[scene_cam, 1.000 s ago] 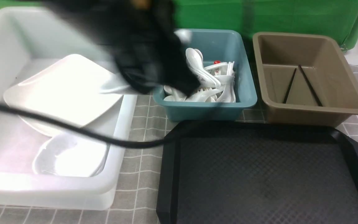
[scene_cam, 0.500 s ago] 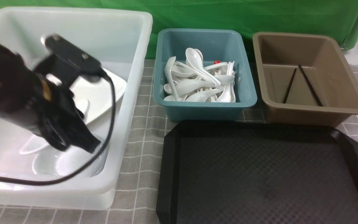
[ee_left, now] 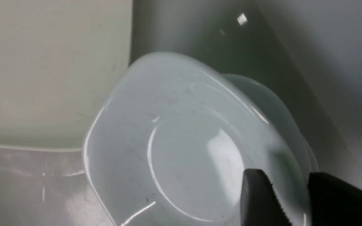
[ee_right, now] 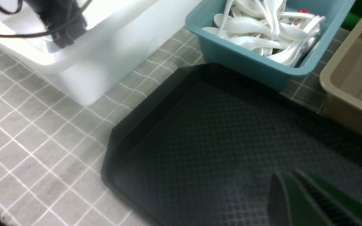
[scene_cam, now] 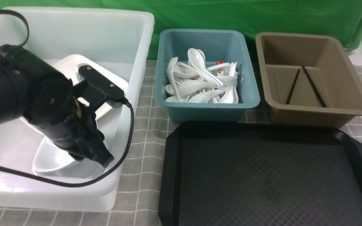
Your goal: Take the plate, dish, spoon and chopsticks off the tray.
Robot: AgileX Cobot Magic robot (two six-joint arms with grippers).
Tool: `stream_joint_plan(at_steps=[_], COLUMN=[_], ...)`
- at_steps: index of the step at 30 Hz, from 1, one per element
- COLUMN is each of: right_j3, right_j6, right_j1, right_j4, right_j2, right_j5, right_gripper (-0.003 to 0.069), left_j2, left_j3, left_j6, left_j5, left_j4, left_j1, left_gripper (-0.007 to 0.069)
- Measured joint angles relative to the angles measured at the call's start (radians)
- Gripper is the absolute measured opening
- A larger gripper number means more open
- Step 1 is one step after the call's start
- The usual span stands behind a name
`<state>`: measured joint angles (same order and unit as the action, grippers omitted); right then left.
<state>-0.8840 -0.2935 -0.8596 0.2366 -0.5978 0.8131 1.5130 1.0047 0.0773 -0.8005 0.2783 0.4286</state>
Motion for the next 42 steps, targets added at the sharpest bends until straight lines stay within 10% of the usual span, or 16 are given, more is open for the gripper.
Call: stream_joint_plan(at_steps=[7, 12, 18, 24, 42], right_j3=[0.000, 0.000, 0.000, 0.000, 0.000], right_j6=[0.019, 0.020, 0.020, 0.018, -0.004], right_j1=[0.000, 0.000, 0.000, 0.000, 0.000], right_j4=[-0.017, -0.019, -0.019, -0.019, -0.019], right_j2=[0.000, 0.000, 0.000, 0.000, 0.000], right_j5=[0.003, 0.003, 0.003, -0.005, -0.010], right_gripper=[0.0025, 0.0029, 0.0038, 0.0052, 0.0088], left_j2=[-0.069, -0.231, -0.568, -0.911, -1.139], left_j3=[0.018, 0.055, -0.026, -0.297, -0.485], left_j6=[-0.054, -0.047, 0.091, 0.327, 0.473], left_j5=[-0.038, -0.043, 0.149, 0.407, 0.624], left_j4=[-0.084, -0.181, -0.382, -0.651, -0.646], left_j1=[0.000, 0.000, 0.000, 0.000, 0.000], left_gripper=[0.0582, 0.0643, 0.0446, 0.0037, 0.0010])
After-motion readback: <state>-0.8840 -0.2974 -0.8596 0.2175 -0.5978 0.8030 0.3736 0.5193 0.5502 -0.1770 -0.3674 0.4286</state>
